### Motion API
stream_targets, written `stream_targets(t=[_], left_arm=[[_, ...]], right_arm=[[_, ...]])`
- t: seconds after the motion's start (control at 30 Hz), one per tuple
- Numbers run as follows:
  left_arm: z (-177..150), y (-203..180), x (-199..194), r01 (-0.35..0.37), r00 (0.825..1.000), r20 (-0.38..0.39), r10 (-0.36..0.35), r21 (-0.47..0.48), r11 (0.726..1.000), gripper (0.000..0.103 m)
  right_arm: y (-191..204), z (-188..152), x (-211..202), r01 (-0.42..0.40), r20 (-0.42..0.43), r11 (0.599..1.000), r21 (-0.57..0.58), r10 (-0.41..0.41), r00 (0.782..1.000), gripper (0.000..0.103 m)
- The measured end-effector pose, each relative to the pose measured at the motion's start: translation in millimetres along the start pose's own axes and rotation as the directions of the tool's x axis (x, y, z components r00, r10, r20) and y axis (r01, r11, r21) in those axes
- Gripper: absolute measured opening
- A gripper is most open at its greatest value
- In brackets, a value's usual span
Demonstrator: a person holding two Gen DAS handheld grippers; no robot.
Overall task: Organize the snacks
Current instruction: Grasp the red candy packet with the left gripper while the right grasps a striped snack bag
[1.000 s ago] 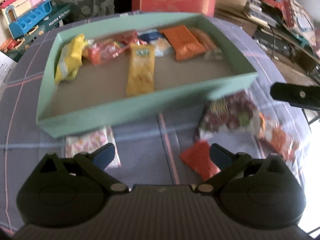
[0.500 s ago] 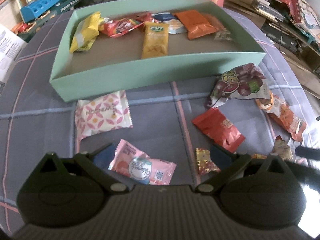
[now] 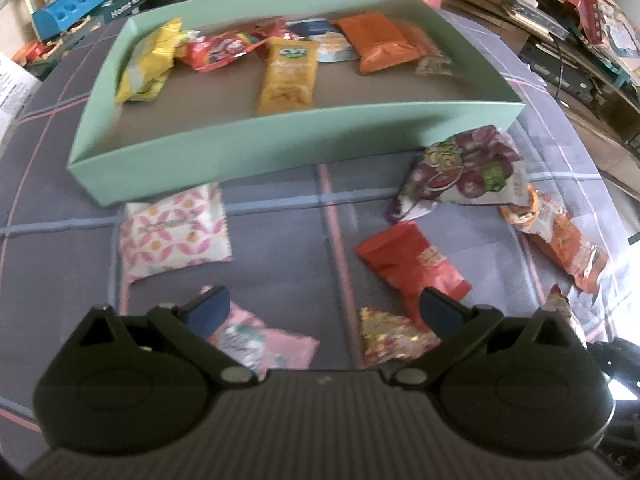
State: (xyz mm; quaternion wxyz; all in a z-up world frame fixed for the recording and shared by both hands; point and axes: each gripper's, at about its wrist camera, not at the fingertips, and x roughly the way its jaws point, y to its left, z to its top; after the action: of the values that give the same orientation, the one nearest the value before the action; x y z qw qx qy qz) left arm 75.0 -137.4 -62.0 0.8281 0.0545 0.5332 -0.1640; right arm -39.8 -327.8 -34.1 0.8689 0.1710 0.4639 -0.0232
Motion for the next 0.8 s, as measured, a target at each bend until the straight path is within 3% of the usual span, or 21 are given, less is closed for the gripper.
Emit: stream_targets(t=[0.43, 0.53, 0.63, 0.67, 0.8], left_arm=[[12.6, -52.8, 28.7, 0.013, 1.000, -0.020, -0.012, 0.039, 0.999, 0.101], [8.7, -54.2, 31.3, 0.005, 1.000, -0.011, -0.004, 0.067, 0.998, 0.087], [2.4, -57.1, 25.3, -0.033, 0.999, 0.036, 0.028, 0.148, 0.988, 0.051], [1.3, -55.1, 23.5, -0.029, 0.999, 0.043, 0.022, 0.159, 0.987, 0.046], [-1.1, -34.8, 16.8, -0.002, 0.999, 0.043, -0.004, 0.125, 0.992, 0.044]], right_arm=[[-52.0, 2.7, -12.8, 0.013, 0.051, 0.982, 0.186, -0.022, 0.998, 0.060], [-55.1, 4.1, -14.0, 0.010, 0.058, 0.980, 0.201, -0.022, 0.998, 0.059], [-58.8, 8.7, -15.1, 0.006, 0.068, 0.975, 0.222, -0.022, 0.997, 0.059], [-60.3, 10.7, -15.8, 0.005, 0.073, 0.973, 0.229, -0.022, 0.997, 0.059], [-62.1, 18.4, -19.4, 0.003, 0.092, 0.971, 0.240, -0.026, 0.995, 0.059]])
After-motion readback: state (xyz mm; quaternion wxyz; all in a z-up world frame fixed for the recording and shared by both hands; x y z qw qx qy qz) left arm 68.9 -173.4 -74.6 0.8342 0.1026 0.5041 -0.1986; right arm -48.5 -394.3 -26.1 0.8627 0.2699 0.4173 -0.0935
